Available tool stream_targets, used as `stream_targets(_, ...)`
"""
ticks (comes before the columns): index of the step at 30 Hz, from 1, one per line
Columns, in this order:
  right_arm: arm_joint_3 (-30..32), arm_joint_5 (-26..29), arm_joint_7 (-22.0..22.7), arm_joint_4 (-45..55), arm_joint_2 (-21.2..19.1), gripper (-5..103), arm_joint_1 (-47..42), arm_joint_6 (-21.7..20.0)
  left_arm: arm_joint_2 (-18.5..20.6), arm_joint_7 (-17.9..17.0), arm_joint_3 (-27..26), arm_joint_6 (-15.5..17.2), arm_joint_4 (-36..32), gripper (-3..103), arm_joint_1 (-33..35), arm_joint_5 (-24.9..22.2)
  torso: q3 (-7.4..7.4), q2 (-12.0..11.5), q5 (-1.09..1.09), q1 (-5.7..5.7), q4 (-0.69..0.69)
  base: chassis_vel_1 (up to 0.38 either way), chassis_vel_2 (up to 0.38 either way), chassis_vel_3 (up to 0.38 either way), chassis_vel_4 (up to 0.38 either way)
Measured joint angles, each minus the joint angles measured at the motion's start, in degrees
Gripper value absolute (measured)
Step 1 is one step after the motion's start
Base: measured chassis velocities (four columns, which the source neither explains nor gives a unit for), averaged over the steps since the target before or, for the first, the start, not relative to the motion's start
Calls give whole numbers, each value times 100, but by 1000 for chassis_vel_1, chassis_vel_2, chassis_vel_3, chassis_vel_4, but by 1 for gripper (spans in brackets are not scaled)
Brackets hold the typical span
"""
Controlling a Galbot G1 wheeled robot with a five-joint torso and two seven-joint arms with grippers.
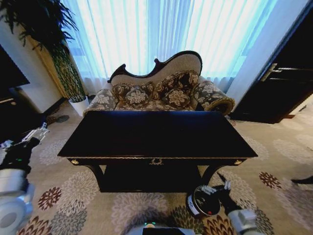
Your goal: Move to the front of the table and place the trash on the table into the trash bin.
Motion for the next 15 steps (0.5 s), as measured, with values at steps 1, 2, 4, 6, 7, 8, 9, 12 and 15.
stream_targets(1, 52, 59, 69, 128, 4, 100, 160, -71, 3, -1, -20, 15, -21, 100, 21, -53, 0, 0, 2, 0, 0, 0, 0, 0, 0)
stream_targets(2, 98, 244, 129, 326, 11, 100, 493, -237, 18, -39, -34, 50, -47, 100, 66, -116, 0, 0, 3, 0, 1, 0, 0, 0, 0)
stream_targets(4, 88, 408, 166, 433, 14, 100, 727, -369, 31, -90, -33, 74, -52, 100, 103, -130, 1, 0, 2, 1, 1, 0, 0, 0, 0)
stream_targets(6, -60, 757, 235, 614, 34, 100, 1298, -619, 54, -184, -21, 95, -57, 100, 203, -129, 1, 0, 2, 1, 1, 0, 0, 0, 0)
stream_targets(7, -161, 901, 265, 666, 55, 100, 1552, -694, 57, -214, -21, 91, -57, 100, 254, -129, 0, 0, 2, 1, 1, 0, 0, 0, 0)
stream_targets(8, -161, 901, 265, 666, 55, 100, 1552, -694, 57, -214, -21, 91, -57, 100, 254, -129, 0, 0, 2, 1, 1, 0, 0, 0, 0)
stream_targets(9, -291, 1040, 273, 697, 92, 100, 1823, -716, 54, -251, -32, 74, -58, 100, 301, -138, 0, 0, 1, 1, 2, 0, 0, 0, 0)
stream_targets(12, -544, 1163, 211, 664, 346, 100, 2414, -748, -66, -379, -129, 61, -59, 100, 422, -177, 1, 0, 2, 1, 3, 0, 0, 0, 0)
stream_targets(15, -583, 1145, 123, 637, 544, 100, 2545, -756, -145, -407, -139, 61, -59, 100, 500, -145, 1, -1, 3, 1, 1, 0, 0, 0, 0)
